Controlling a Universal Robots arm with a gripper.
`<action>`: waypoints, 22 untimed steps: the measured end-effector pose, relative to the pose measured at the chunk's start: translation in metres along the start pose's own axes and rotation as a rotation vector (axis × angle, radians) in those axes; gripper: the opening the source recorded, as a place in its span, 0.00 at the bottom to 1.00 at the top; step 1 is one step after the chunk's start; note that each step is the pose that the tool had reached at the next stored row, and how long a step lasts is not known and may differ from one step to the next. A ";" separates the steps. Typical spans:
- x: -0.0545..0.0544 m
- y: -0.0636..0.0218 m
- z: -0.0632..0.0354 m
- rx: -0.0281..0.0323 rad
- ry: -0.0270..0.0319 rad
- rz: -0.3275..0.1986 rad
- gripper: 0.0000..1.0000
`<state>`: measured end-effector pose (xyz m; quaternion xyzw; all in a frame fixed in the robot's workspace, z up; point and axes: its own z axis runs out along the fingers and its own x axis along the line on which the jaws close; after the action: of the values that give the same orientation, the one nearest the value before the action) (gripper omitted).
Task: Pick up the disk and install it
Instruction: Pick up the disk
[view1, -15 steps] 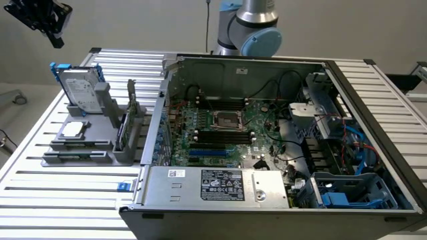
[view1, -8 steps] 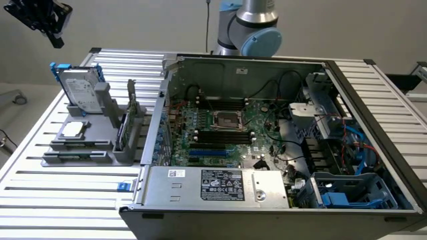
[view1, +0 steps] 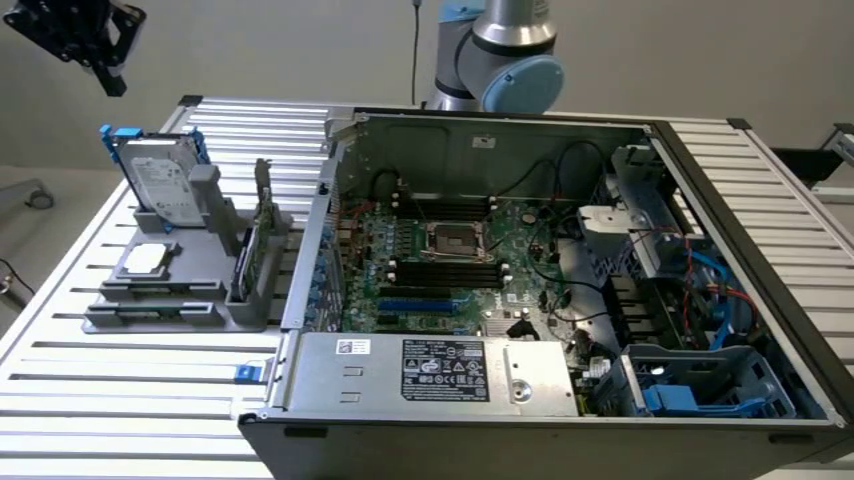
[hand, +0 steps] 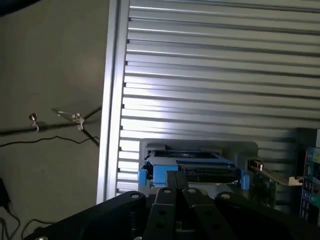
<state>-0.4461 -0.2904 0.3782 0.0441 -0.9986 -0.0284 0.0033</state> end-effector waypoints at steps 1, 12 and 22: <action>0.000 0.0000 0.0000 0.0001 0.0011 -0.019 0.11; 0.000 -0.0001 0.0002 0.0009 0.0126 -0.218 0.11; 0.000 0.0000 0.0005 0.0017 0.0228 -0.400 0.11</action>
<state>-0.4461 -0.2904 0.3777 0.2417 -0.9699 -0.0272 0.0089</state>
